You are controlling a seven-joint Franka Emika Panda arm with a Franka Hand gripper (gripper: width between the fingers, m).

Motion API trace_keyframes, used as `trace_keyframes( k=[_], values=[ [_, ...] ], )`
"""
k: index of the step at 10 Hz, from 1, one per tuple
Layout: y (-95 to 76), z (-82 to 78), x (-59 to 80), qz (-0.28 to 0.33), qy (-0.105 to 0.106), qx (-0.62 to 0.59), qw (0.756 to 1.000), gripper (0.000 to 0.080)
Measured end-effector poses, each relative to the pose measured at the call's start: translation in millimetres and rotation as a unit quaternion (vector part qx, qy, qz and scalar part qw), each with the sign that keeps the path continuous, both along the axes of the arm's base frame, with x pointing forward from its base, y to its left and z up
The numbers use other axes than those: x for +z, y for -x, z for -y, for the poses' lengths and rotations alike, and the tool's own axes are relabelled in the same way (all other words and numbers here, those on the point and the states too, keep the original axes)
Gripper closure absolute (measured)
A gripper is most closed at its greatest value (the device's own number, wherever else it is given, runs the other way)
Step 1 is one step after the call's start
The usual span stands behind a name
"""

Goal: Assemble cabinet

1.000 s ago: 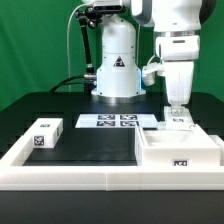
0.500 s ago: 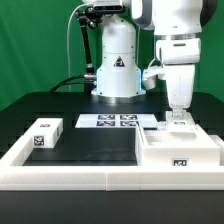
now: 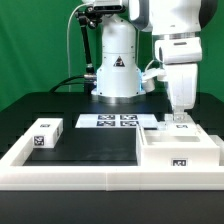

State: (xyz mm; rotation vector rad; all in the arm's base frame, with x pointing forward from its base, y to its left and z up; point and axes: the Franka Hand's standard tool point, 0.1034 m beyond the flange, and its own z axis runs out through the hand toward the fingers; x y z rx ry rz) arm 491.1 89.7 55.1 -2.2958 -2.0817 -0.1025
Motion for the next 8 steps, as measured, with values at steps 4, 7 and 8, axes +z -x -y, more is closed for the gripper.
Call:
trace_keyframes(
  k=[4,7,8],
  values=[
    [-1.2,0.0,-0.4,0.0,0.0,0.001,1.0,0.0729],
    [-41.9,-1.6,1.3,0.012,-0.008,-0.003,1.0,0.0729],
    [-48.0,-2.2,1.5,0.015,-0.009,-0.004,1.0,0.0729]
  ],
)
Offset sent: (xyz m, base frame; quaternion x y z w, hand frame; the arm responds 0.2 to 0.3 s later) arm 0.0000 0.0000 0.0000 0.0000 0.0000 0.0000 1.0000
